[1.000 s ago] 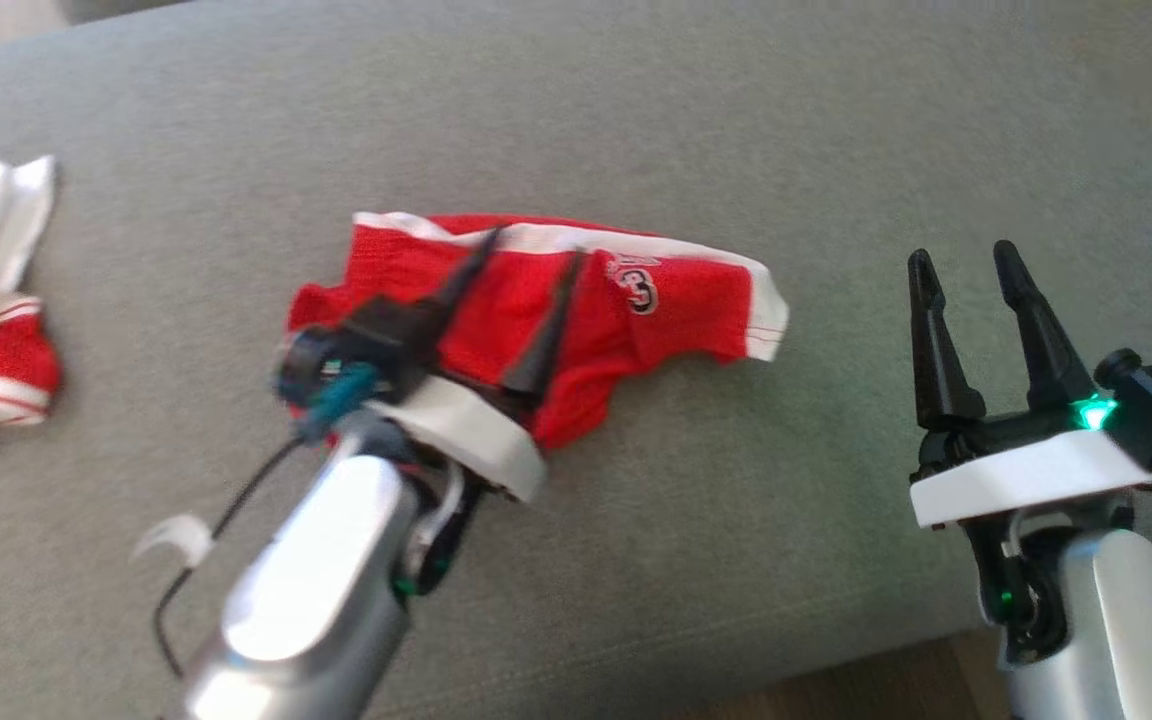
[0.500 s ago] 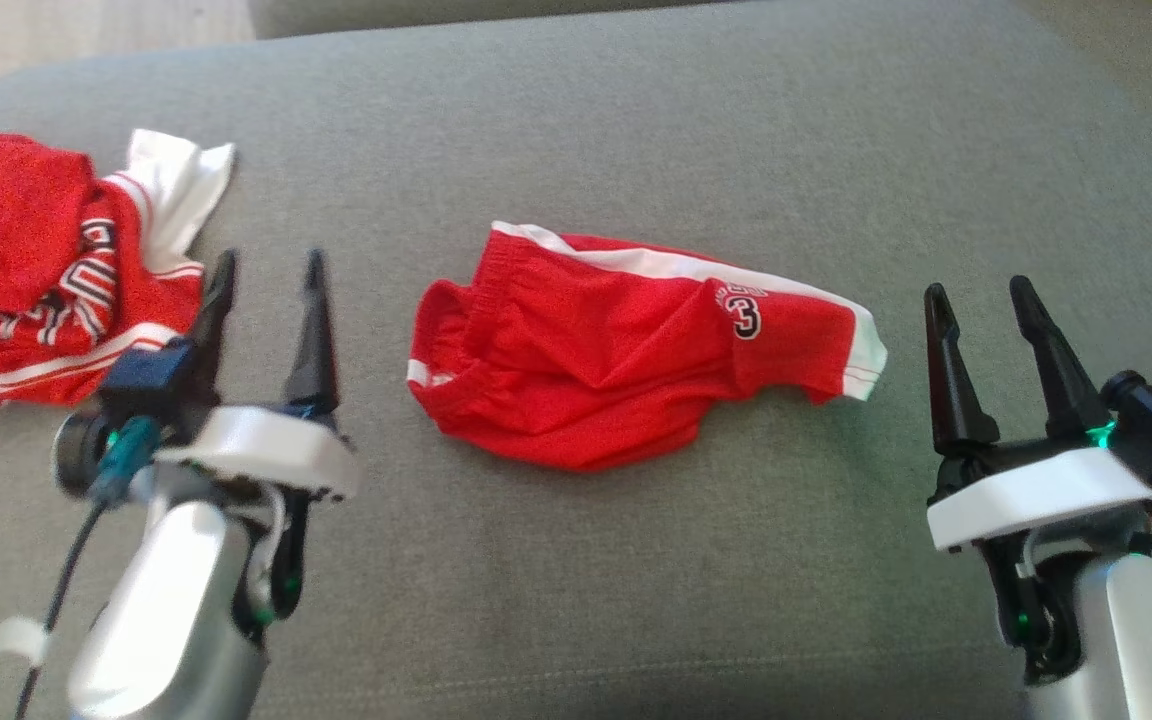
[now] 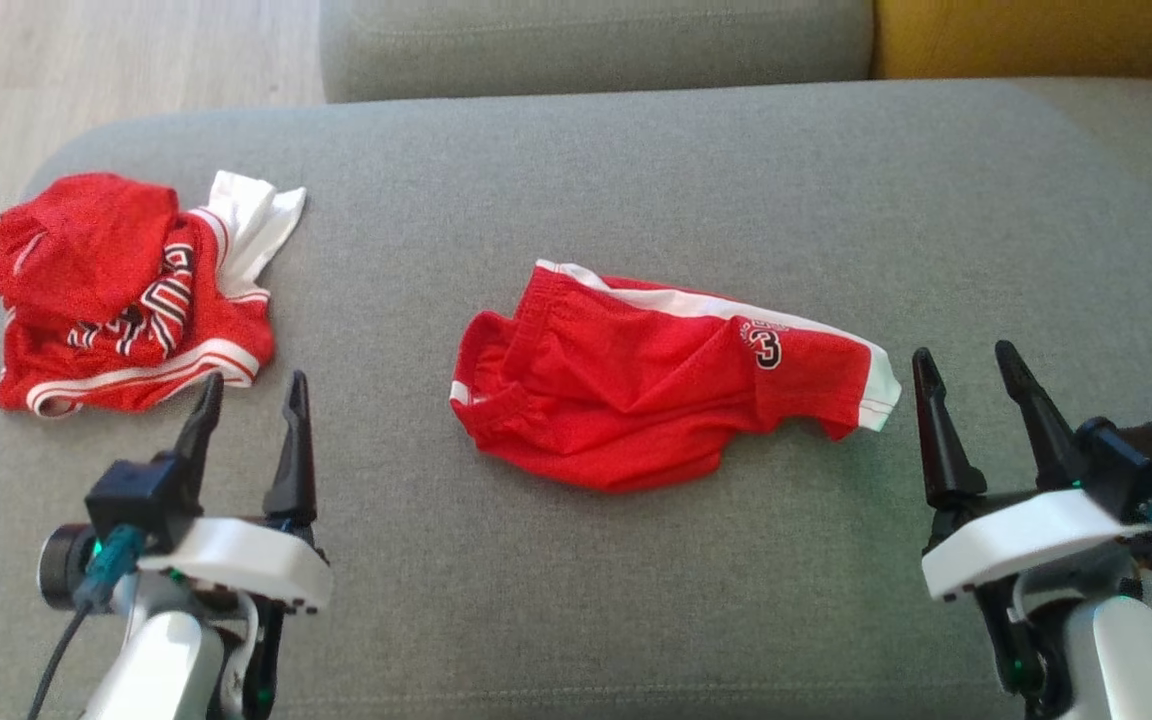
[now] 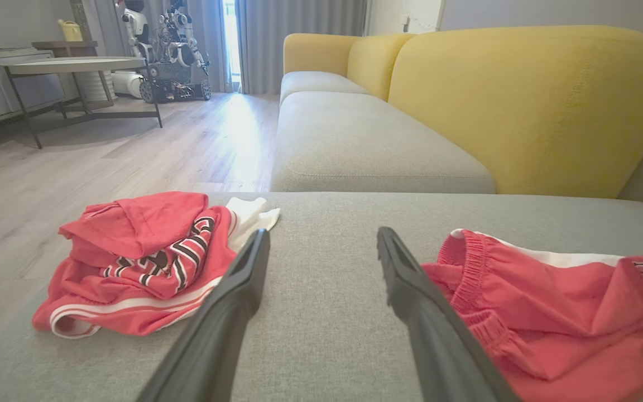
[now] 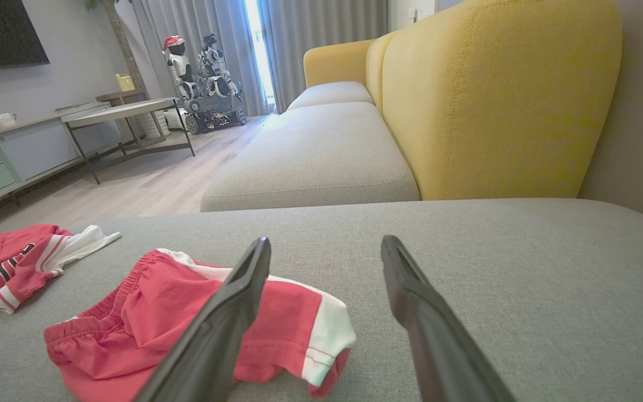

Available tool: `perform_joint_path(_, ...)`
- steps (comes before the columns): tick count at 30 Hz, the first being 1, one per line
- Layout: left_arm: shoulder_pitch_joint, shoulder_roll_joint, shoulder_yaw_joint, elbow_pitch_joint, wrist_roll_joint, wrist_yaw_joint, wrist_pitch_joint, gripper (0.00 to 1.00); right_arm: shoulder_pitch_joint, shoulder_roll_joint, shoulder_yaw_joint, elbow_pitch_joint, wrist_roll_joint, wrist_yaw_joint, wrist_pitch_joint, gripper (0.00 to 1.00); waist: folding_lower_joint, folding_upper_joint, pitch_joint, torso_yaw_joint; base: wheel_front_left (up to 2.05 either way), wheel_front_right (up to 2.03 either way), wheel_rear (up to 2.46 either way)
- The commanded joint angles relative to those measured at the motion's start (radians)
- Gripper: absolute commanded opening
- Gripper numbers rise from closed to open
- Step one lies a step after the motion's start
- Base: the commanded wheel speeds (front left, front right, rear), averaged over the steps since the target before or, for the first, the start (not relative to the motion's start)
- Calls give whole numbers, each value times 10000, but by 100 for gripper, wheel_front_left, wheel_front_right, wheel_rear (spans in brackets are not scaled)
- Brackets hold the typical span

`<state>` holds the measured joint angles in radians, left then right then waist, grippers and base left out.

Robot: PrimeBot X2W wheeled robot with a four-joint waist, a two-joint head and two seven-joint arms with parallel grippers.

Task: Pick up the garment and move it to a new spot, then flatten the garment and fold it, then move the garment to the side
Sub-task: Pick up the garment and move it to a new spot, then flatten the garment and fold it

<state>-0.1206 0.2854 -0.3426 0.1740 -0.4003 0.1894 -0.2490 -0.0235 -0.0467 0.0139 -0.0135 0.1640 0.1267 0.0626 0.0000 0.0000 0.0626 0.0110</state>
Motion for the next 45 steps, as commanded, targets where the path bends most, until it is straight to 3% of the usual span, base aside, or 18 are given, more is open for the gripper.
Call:
perform_joint_path(1,-299,318,370,-365,-26,-50,-86,100,-118,-35,211,-306,-101,40,42,100,0,0,-106,-19,0,0,0)
perform_joint_path(13,361,561,105,-552,-18,-43,177,100,496,-35,229,-470,-302,40,320,100,0,0,-678,-241,0,0,0)
perform_joint_path(39,339,646,34,-639,-202,101,288,100,539,-35,250,-572,-234,40,414,100,0,0,-711,-218,0,0,0)
perform_joint_path(45,-187,585,-182,-683,-172,-99,417,100,464,-35,230,-690,-223,40,443,100,0,0,-465,-172,0,0,0)
